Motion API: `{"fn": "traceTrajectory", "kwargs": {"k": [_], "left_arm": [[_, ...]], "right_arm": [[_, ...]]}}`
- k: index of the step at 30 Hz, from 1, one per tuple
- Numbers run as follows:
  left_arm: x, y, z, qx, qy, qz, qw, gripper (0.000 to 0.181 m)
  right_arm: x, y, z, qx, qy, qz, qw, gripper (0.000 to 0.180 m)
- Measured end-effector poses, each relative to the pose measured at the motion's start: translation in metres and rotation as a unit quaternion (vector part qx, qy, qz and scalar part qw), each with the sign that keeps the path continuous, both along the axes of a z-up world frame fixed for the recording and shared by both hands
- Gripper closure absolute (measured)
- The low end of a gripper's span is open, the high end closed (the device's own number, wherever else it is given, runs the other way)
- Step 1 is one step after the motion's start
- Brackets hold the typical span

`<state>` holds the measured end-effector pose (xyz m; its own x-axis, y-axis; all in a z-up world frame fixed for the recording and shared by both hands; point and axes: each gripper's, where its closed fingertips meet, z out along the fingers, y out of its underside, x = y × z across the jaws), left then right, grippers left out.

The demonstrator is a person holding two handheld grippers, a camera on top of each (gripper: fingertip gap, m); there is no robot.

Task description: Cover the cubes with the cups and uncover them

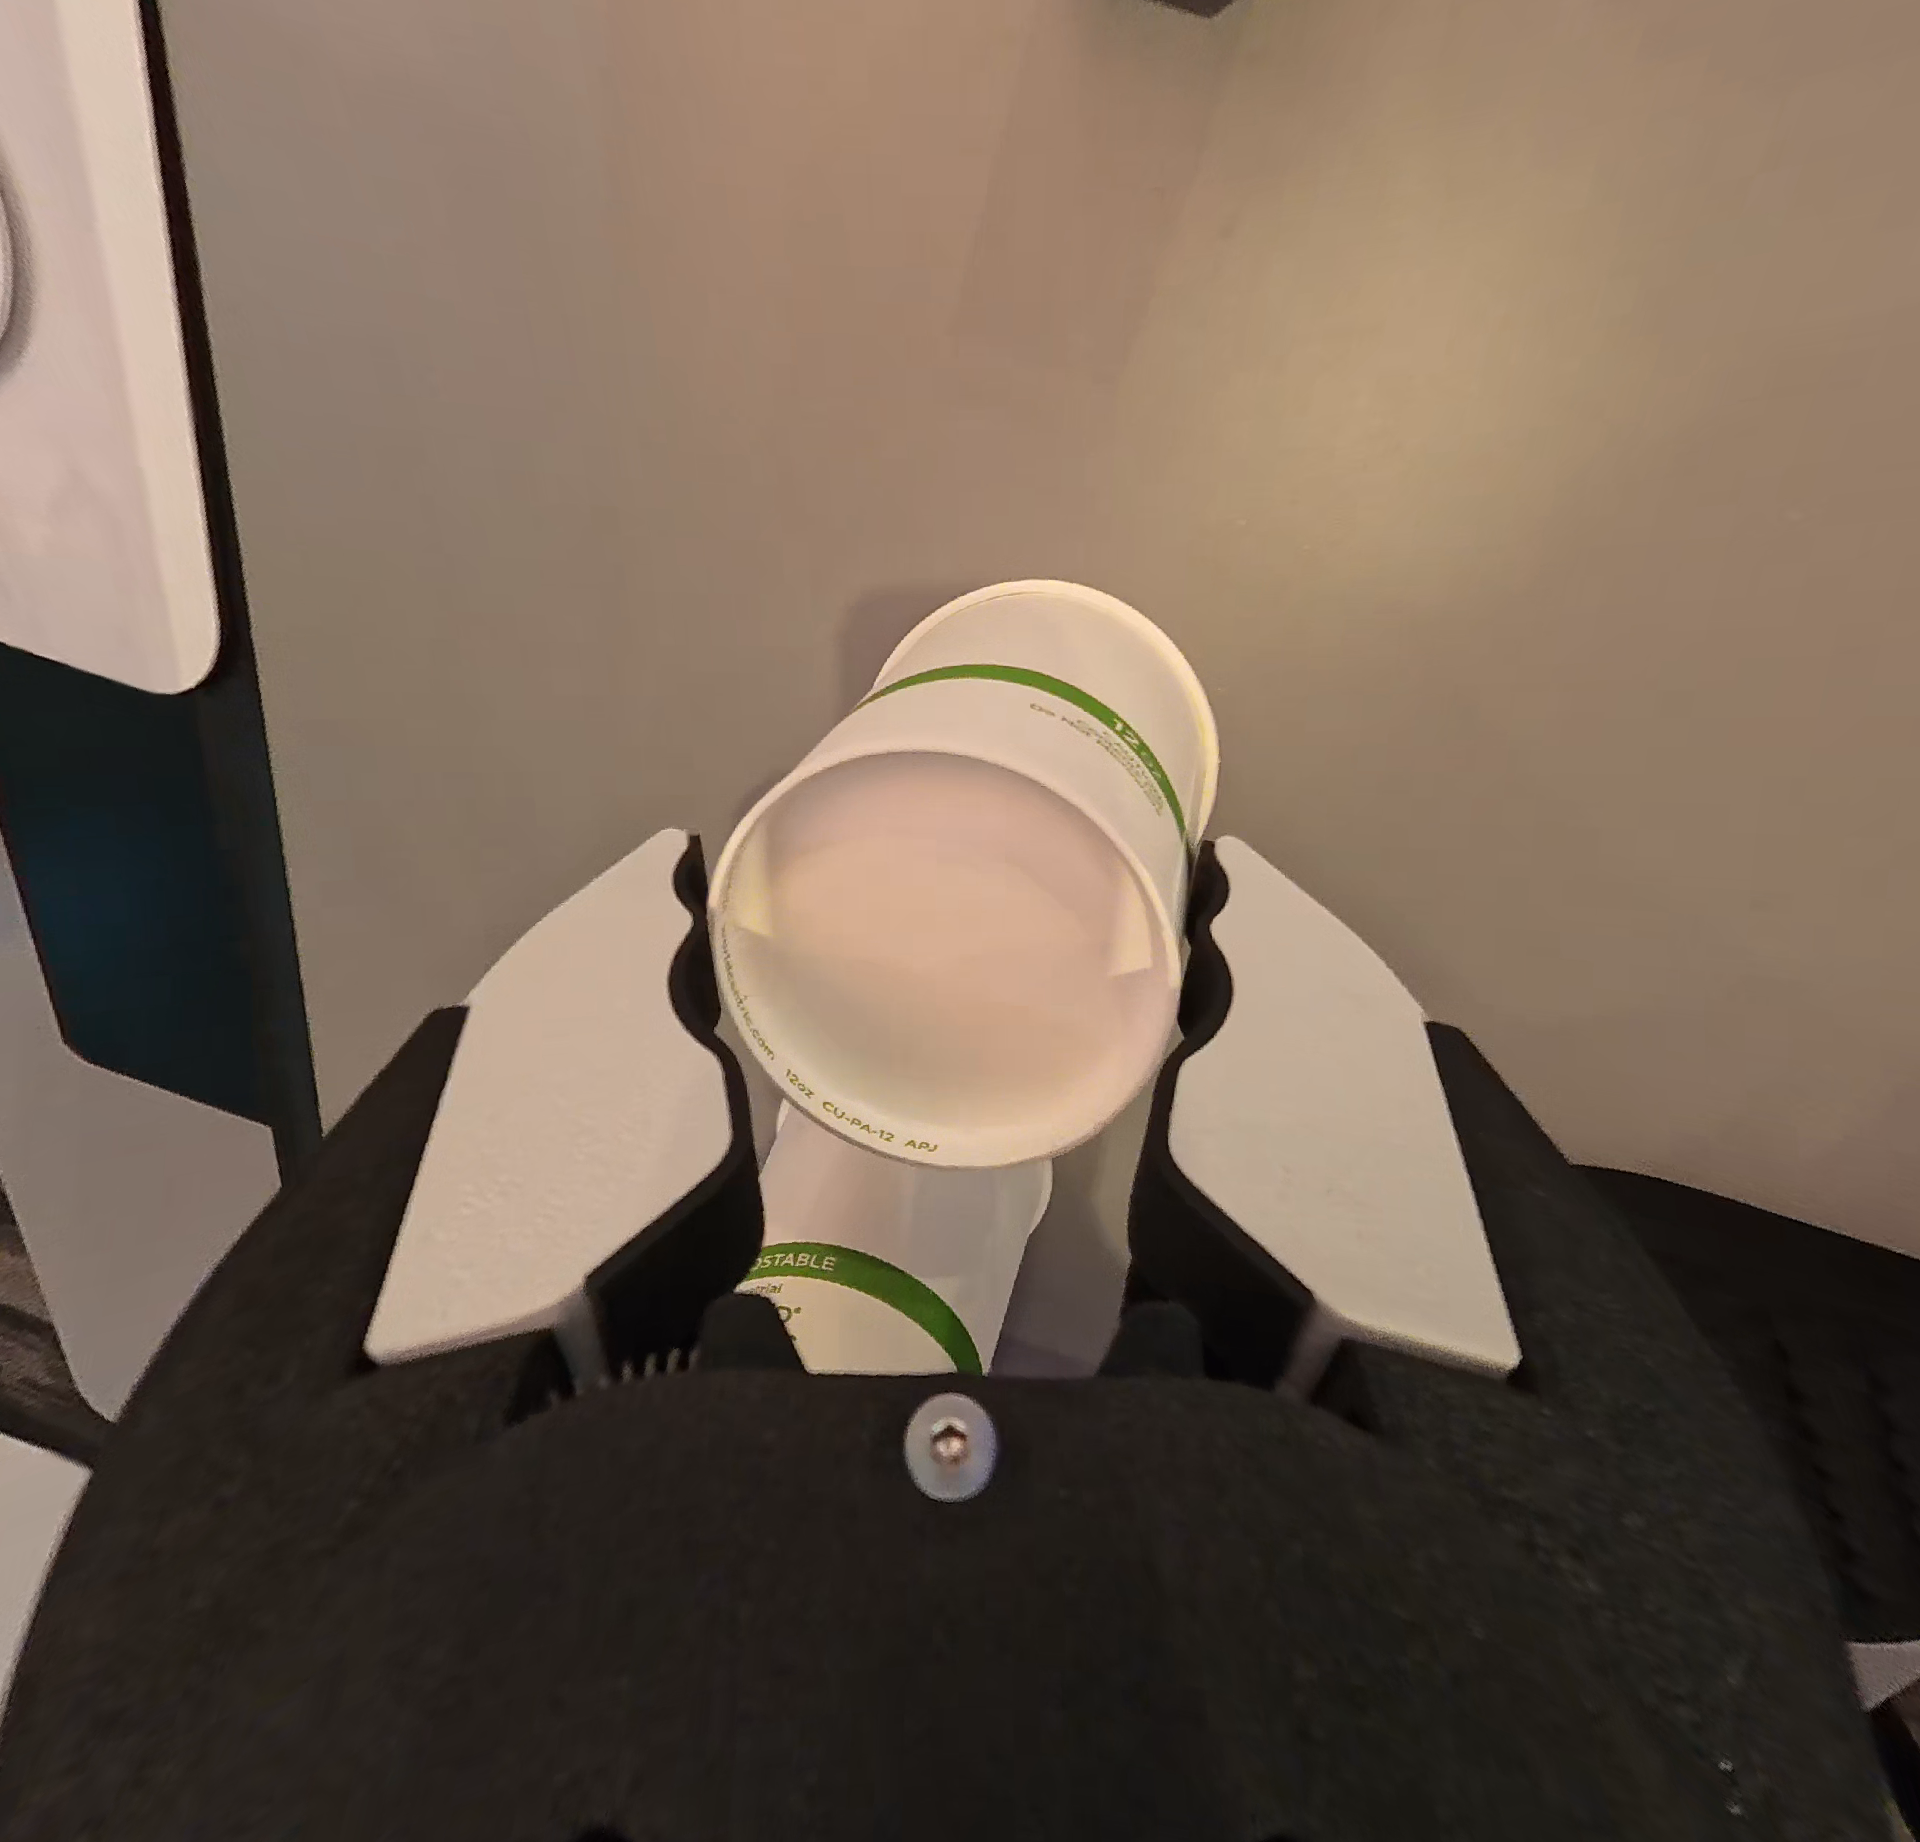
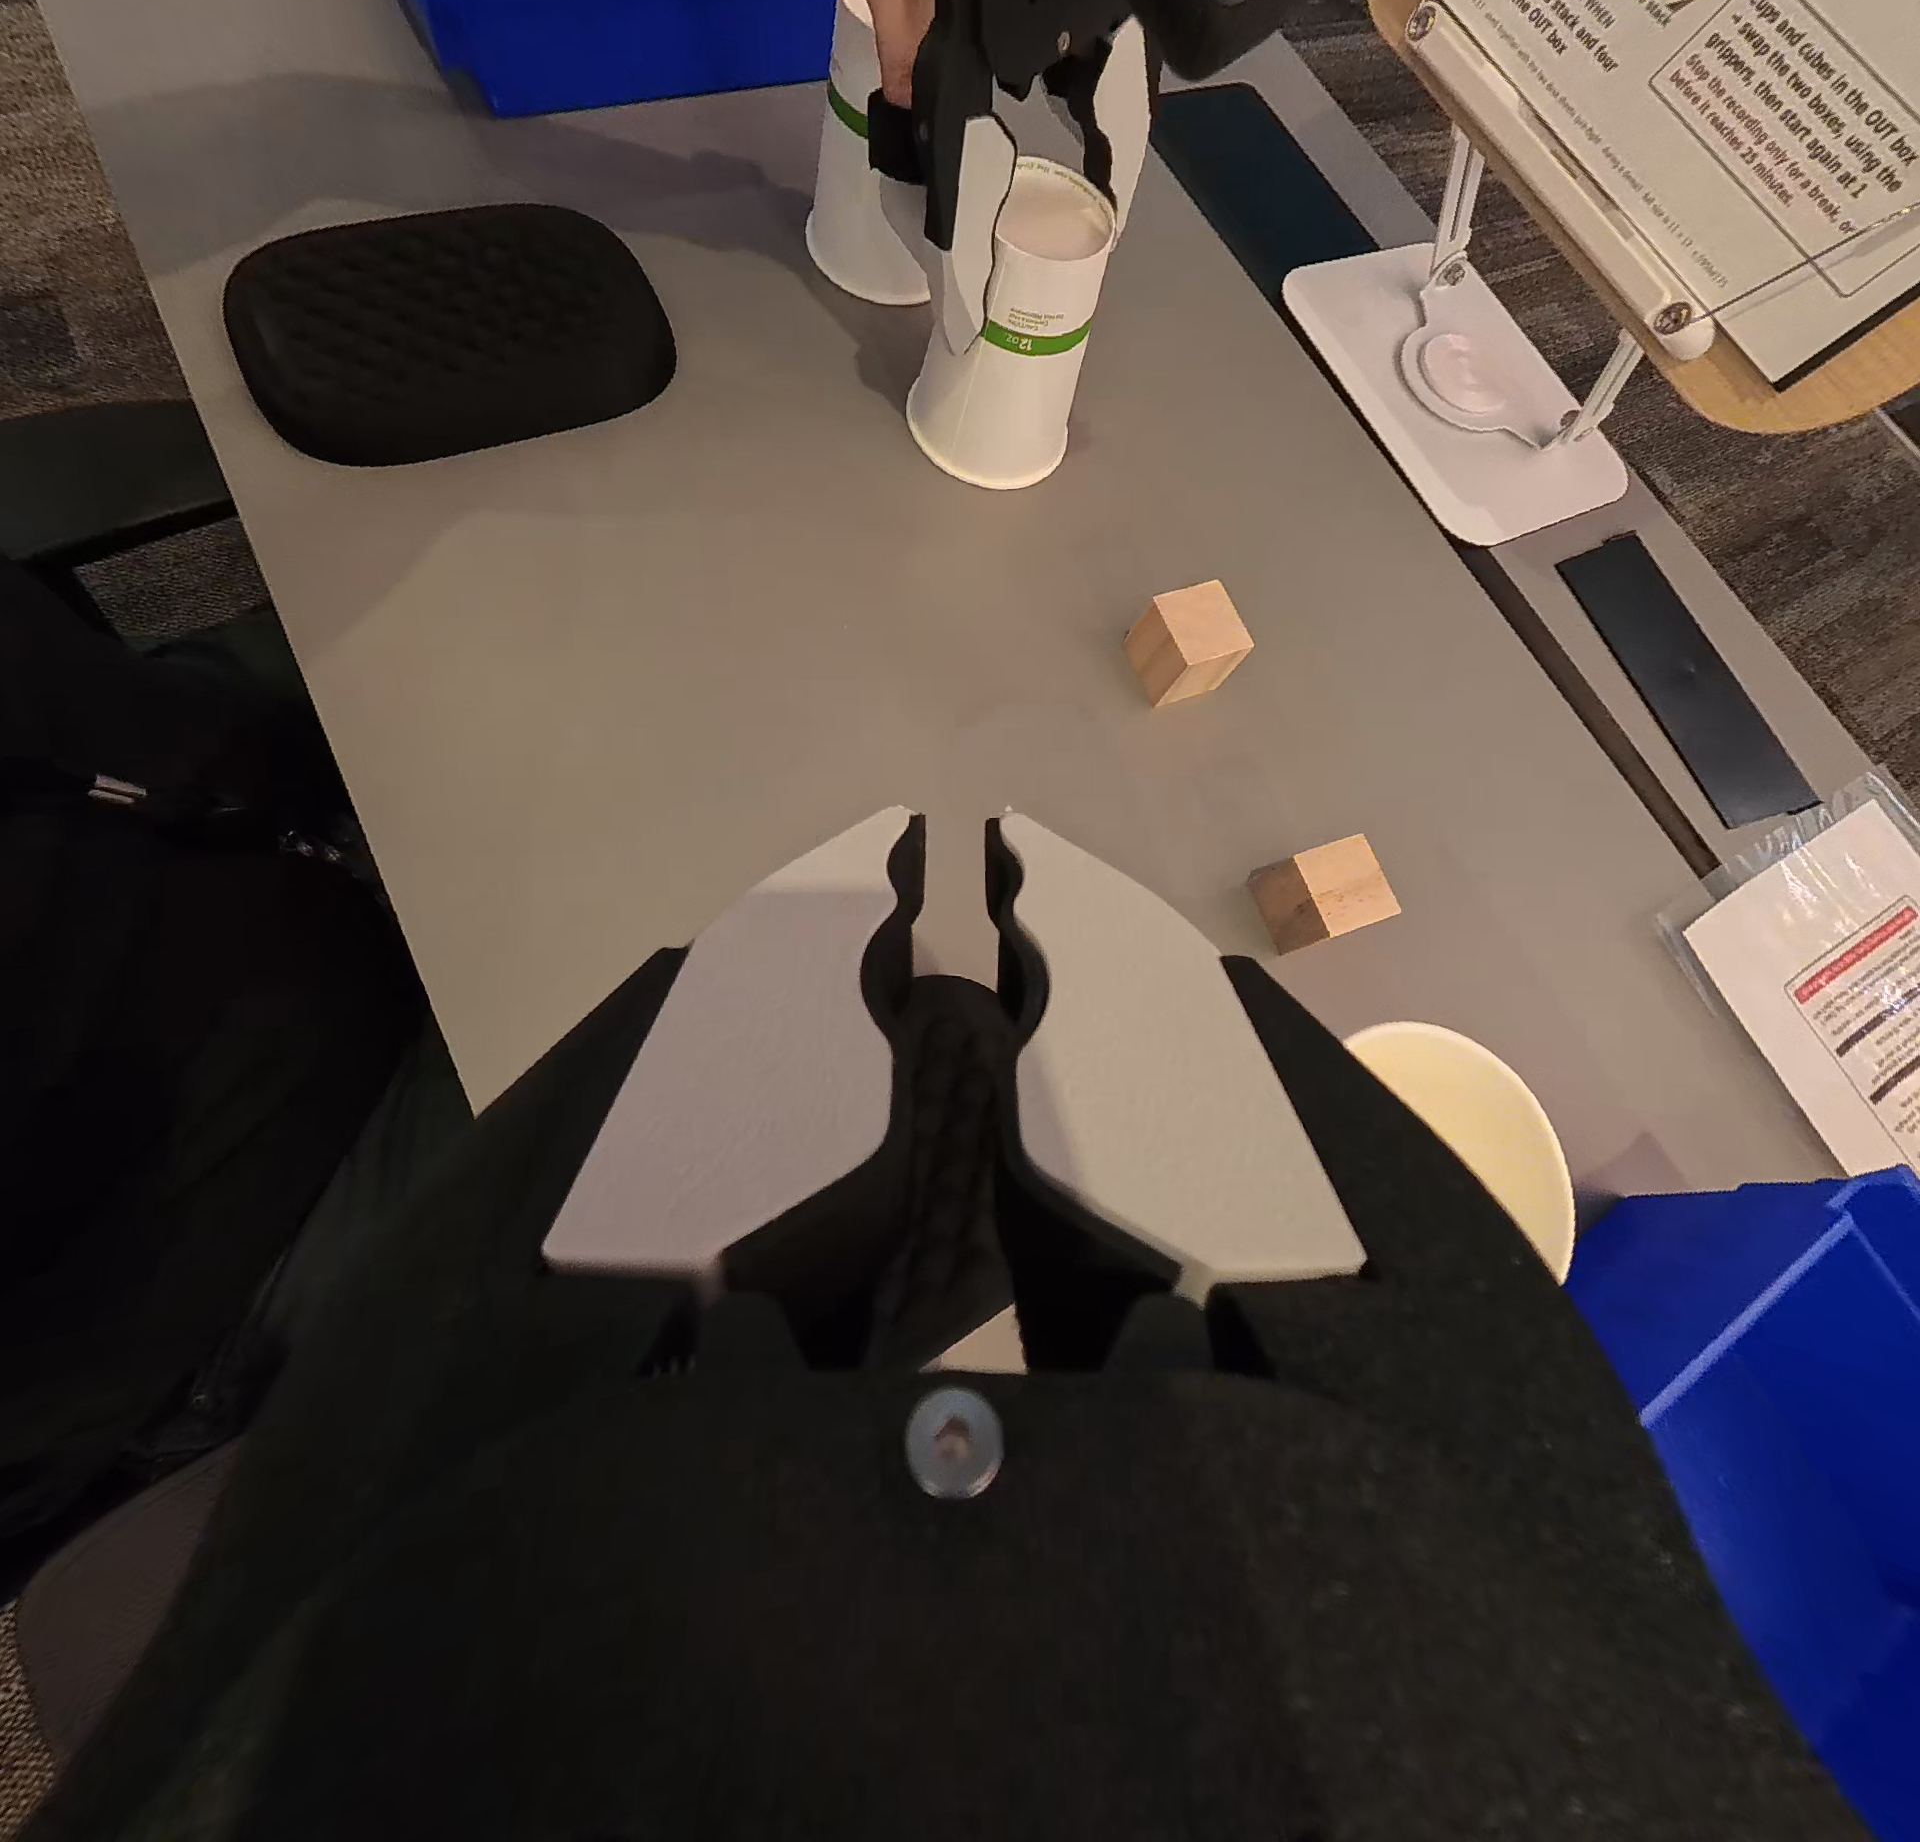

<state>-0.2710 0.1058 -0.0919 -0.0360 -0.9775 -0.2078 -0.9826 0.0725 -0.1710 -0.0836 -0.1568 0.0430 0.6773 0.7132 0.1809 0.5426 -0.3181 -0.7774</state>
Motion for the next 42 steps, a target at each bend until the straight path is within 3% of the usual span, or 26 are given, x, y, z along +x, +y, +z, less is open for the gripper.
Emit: {"fn": "traceTrajectory", "kwargs": {"k": [12,19,26,31,33,36,38,42], "left_arm": [[0.000,-0.001,0.005,0.006,-0.002,-0.013,1.000,0.093],[0.005,-0.010,0.038,0.010,-0.056,-0.019,0.998,0.093],[0.036,-0.052,0.116,0.010,-0.186,-0.062,0.981,0.093],[0.066,-0.112,0.175,0.000,-0.276,-0.134,0.952,0.094],[0.075,-0.137,0.192,-0.004,-0.298,-0.165,0.940,0.094],[0.082,-0.161,0.204,0.016,-0.307,-0.200,0.930,0.094],[0.086,-0.175,0.207,0.015,-0.319,-0.218,0.922,0.094],[0.090,-0.187,0.204,0.005,-0.329,-0.233,0.915,0.094]], "right_arm": [[0.002,-0.005,-0.007,-0.011,-0.008,0.001,1.000,0.169],[0.002,0.002,-0.014,-0.015,0.006,-0.002,1.000,0.169],[-0.034,0.032,-0.011,0.006,0.145,-0.014,0.989,0.159],[-0.069,0.063,-0.003,0.024,0.269,-0.004,0.963,0.124],[-0.079,0.070,0.003,0.008,0.338,0.009,0.941,0.119],[-0.089,0.065,0.025,-0.002,0.445,0.053,0.894,0.127],[-0.091,0.053,0.043,0.018,0.487,0.088,0.869,0.142],[-0.092,0.033,0.059,0.054,0.501,0.141,0.852,0.170]]}}
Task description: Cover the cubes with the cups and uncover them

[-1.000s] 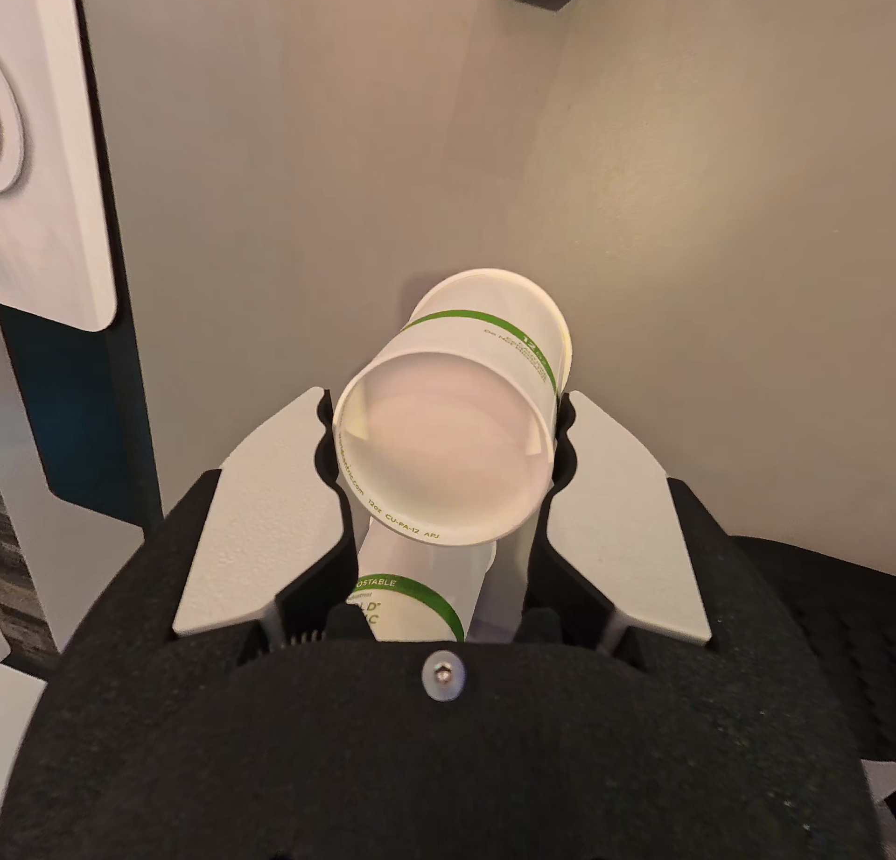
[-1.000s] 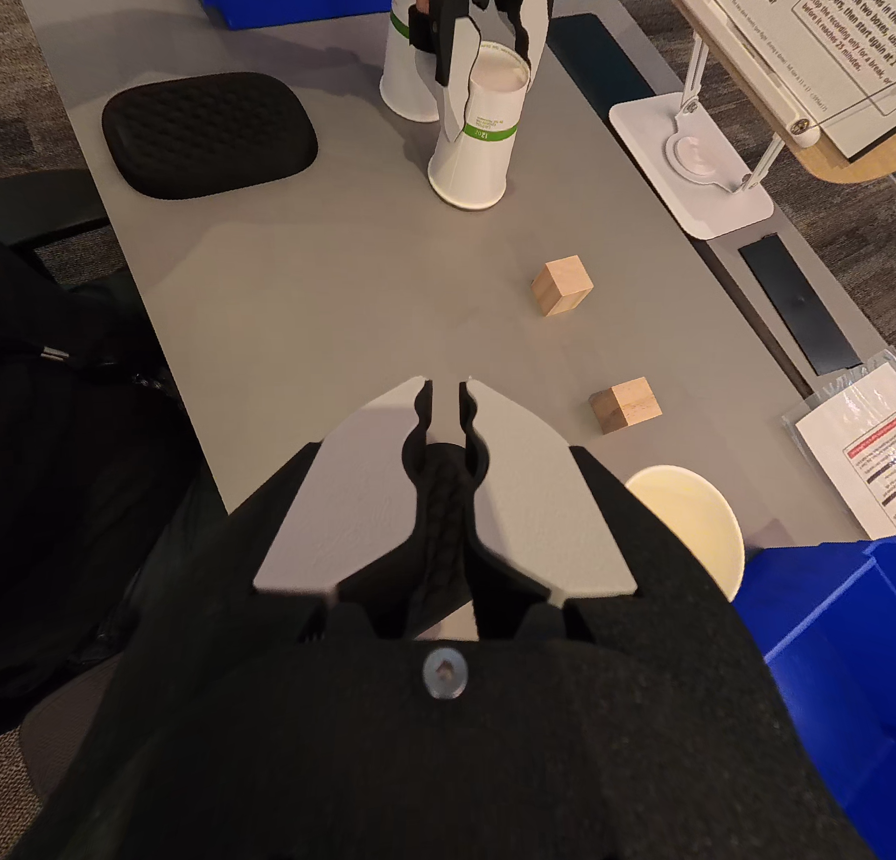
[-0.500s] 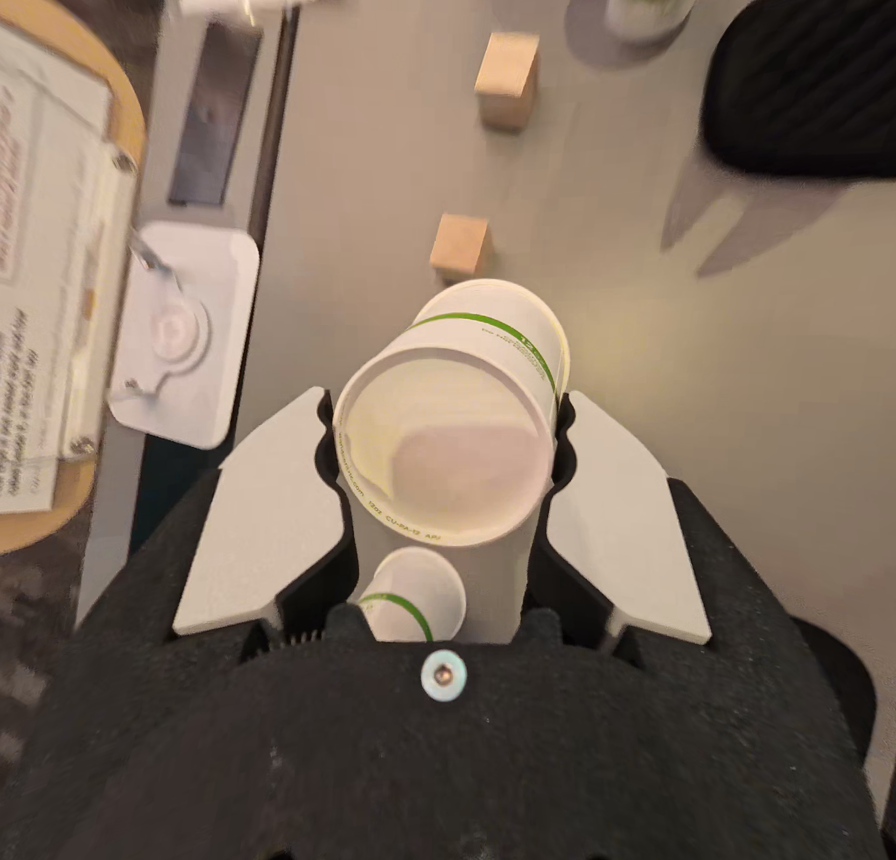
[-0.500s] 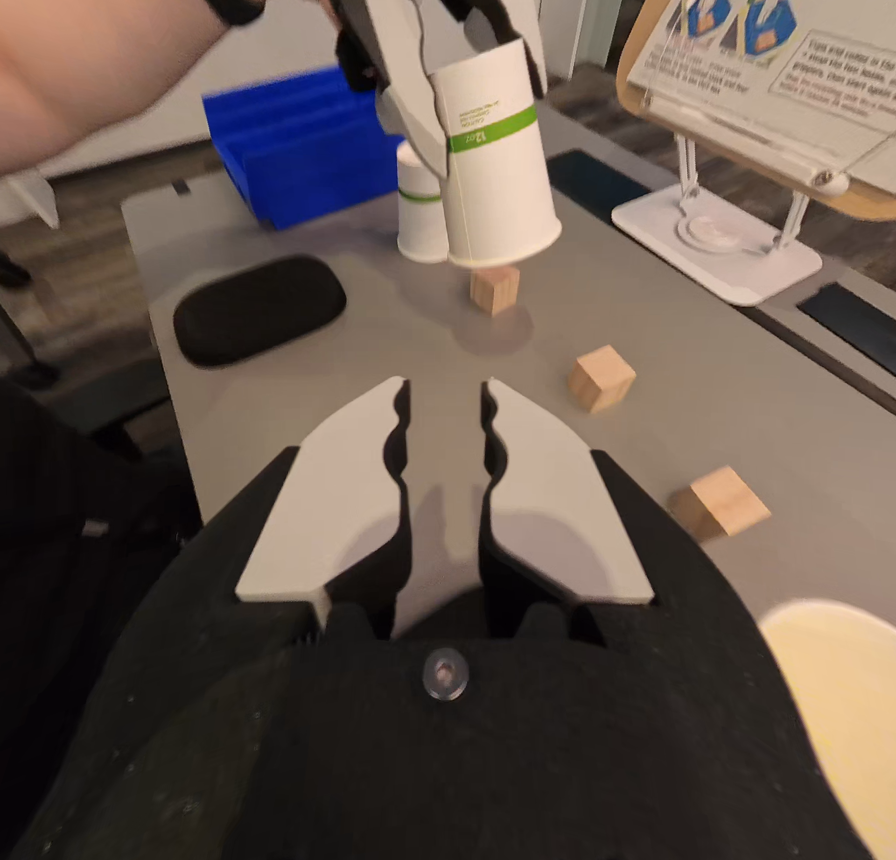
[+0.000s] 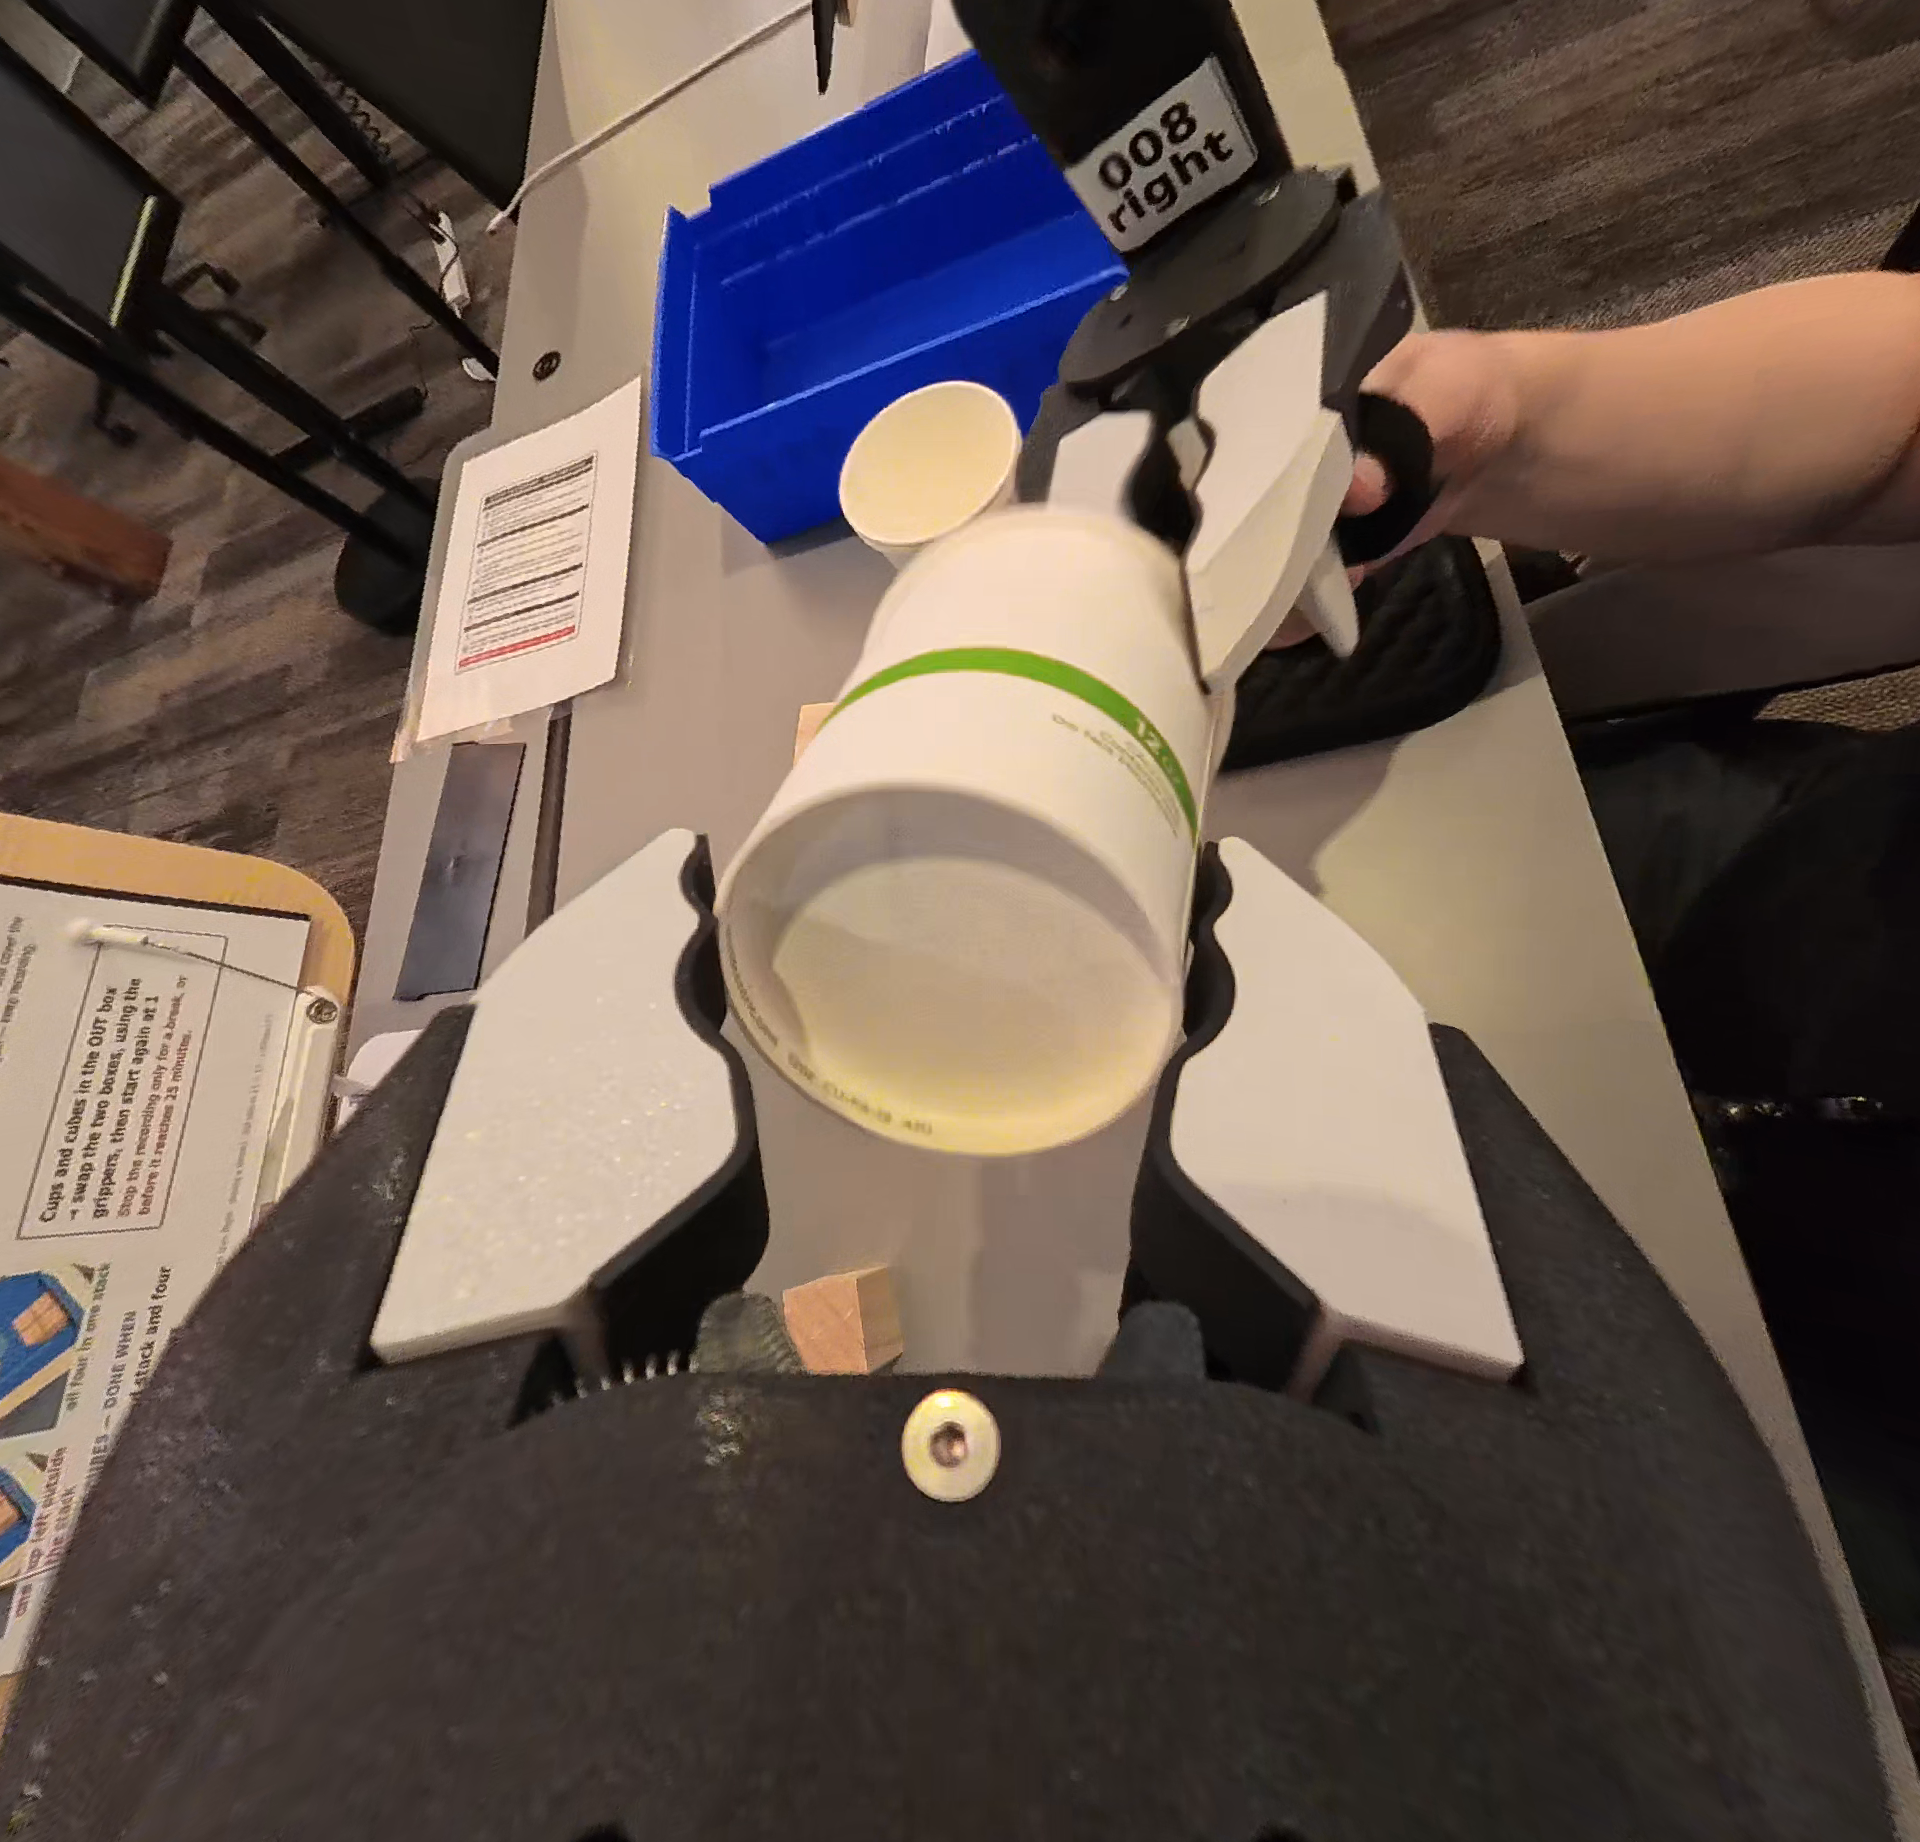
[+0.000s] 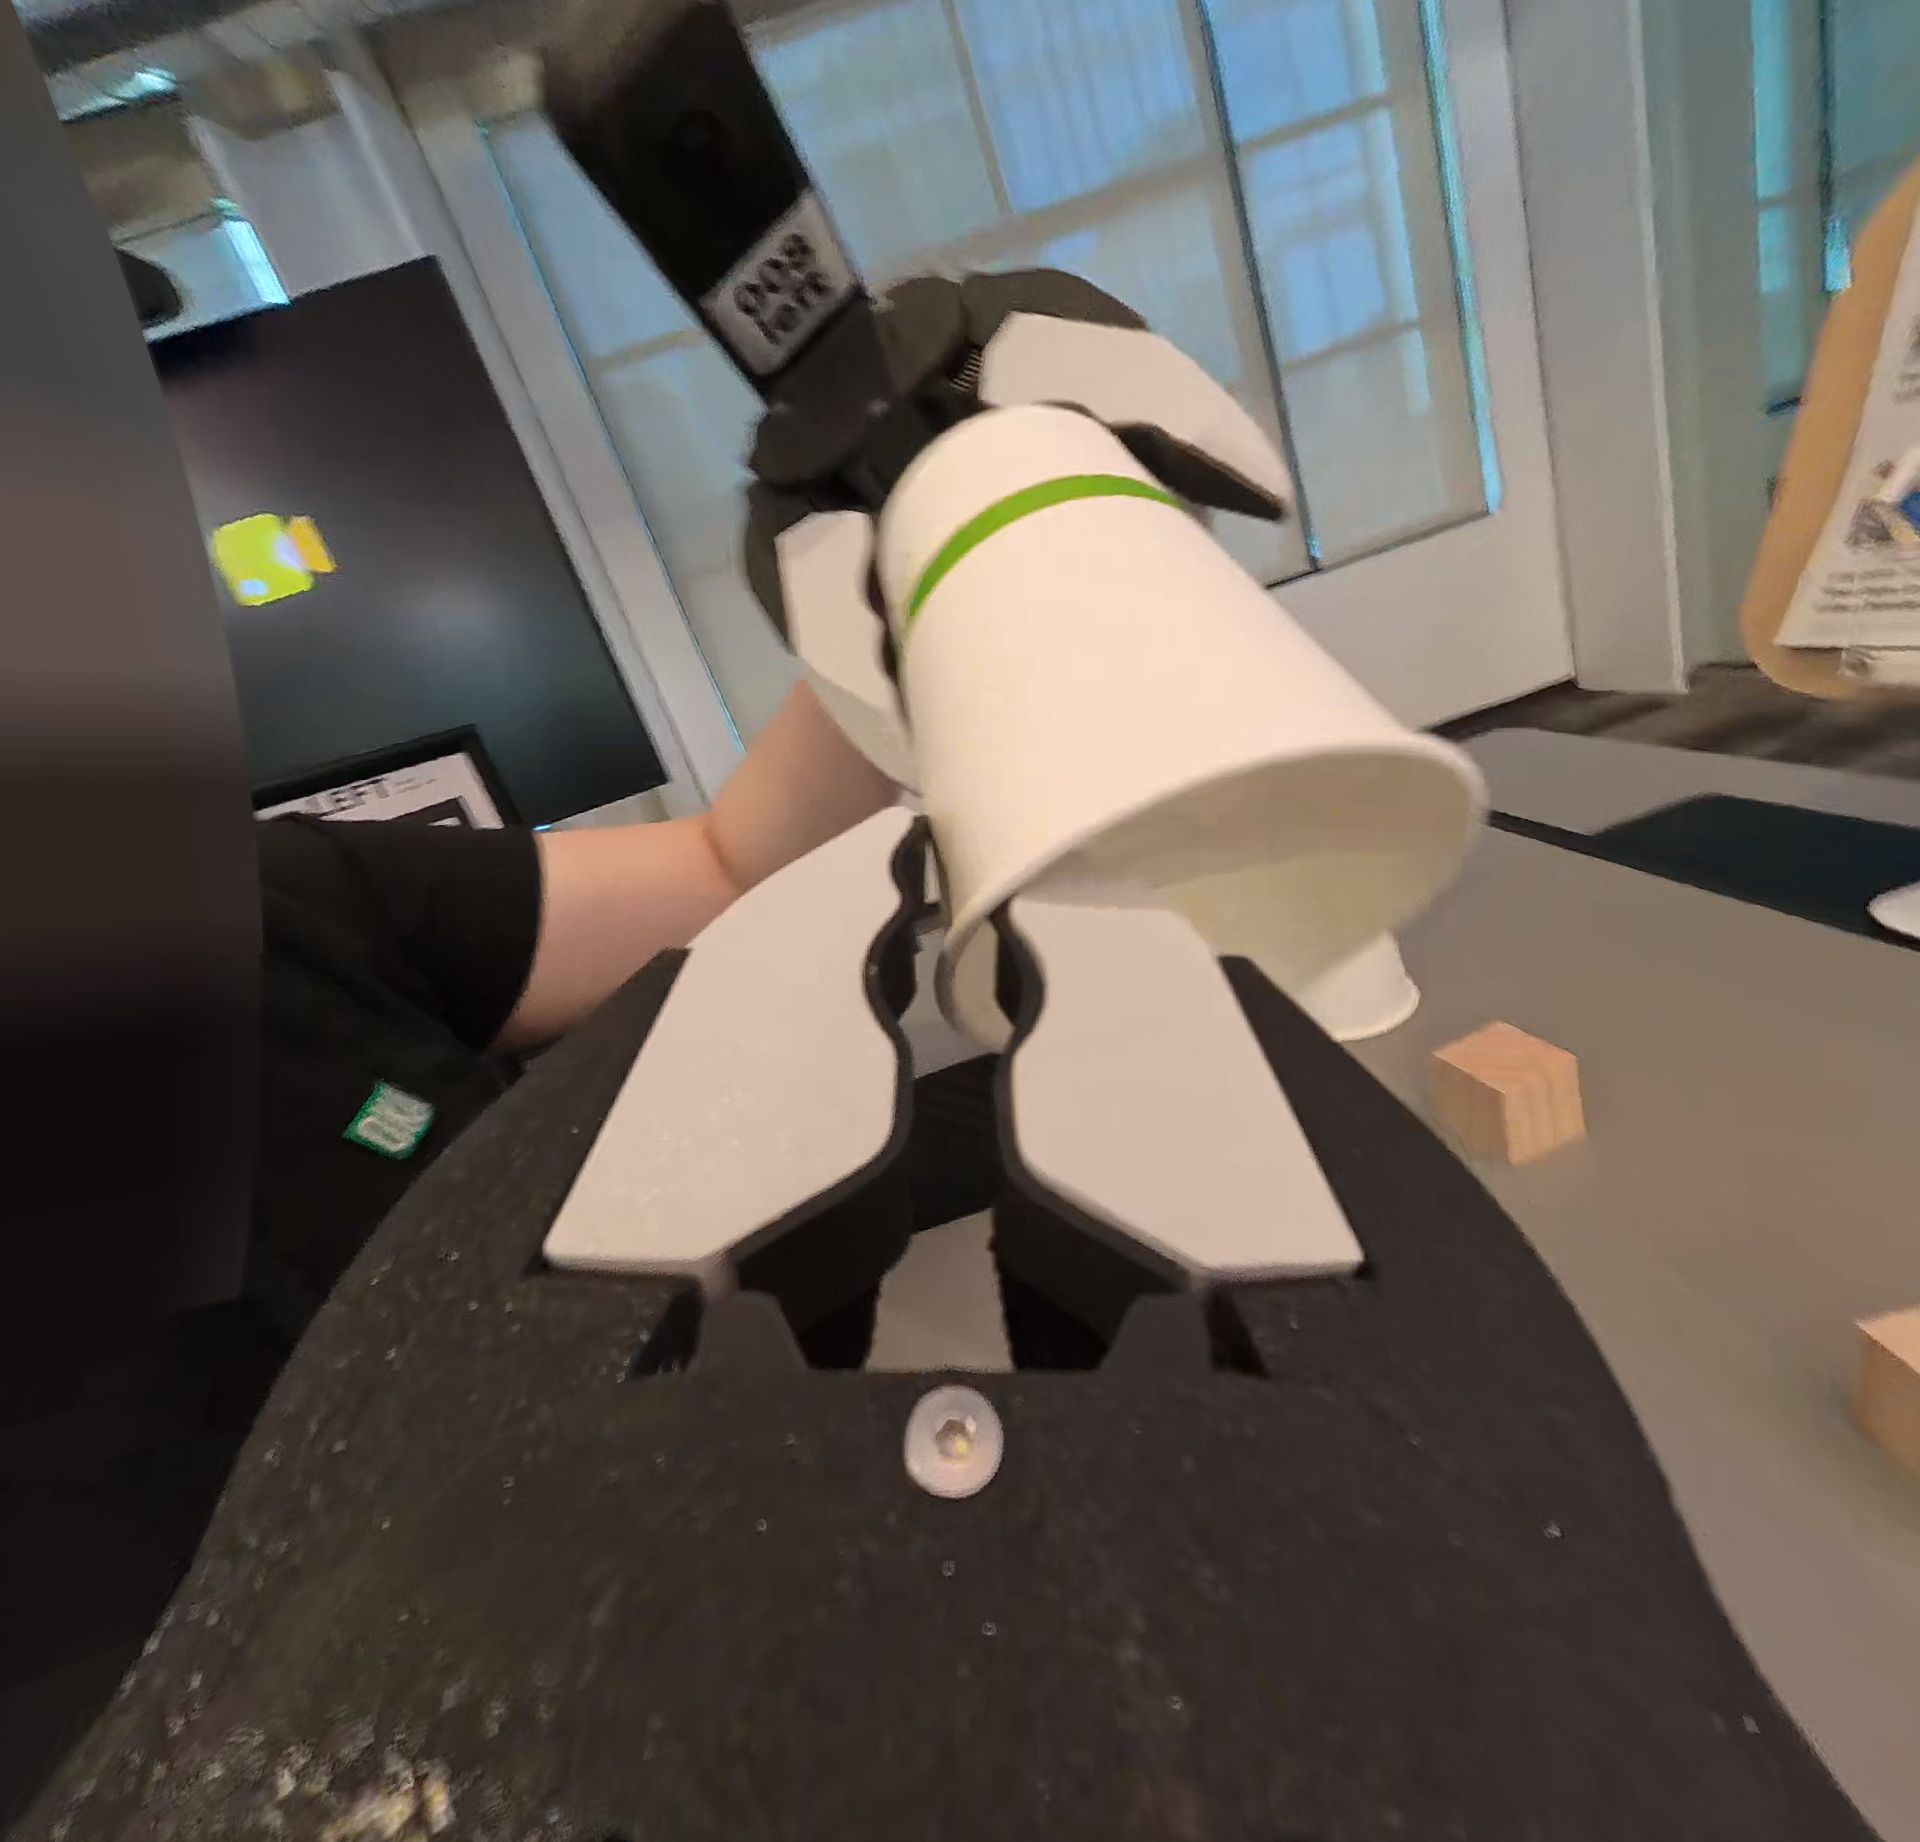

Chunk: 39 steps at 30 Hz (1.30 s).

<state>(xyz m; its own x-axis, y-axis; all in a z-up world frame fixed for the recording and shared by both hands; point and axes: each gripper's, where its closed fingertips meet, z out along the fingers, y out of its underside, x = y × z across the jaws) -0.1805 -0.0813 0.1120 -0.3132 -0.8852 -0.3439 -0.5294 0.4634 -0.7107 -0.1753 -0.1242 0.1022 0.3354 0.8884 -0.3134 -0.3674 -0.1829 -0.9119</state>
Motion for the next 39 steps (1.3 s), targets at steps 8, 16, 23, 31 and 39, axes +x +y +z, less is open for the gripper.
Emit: {"fn": "traceTrajectory", "kwargs": {"k": [8,16,23,31,39], "left_arm": [[-0.006,0.011,-0.005,-0.003,-0.006,0.019,1.000,0.093],[-0.047,0.045,-0.017,0.024,0.031,0.084,0.996,0.096],[-0.054,0.044,-0.037,0.034,0.062,0.088,0.994,0.097],[-0.054,0.035,-0.037,0.014,0.056,0.080,0.995,0.101],[-0.068,0.052,-0.037,0.039,0.049,0.107,0.992,0.105]], "right_arm": [[0.028,-0.011,0.007,-0.021,-0.059,-0.009,0.998,0.179],[0.190,0.001,-0.025,-0.201,-0.470,-0.200,0.836,0.179],[0.235,-0.009,-0.074,-0.347,-0.611,-0.137,0.698,0.179],[0.229,-0.006,-0.106,-0.388,-0.720,-0.063,0.572,0.179],[0.228,0.001,-0.124,-0.383,-0.753,-0.039,0.533,0.178]]}}
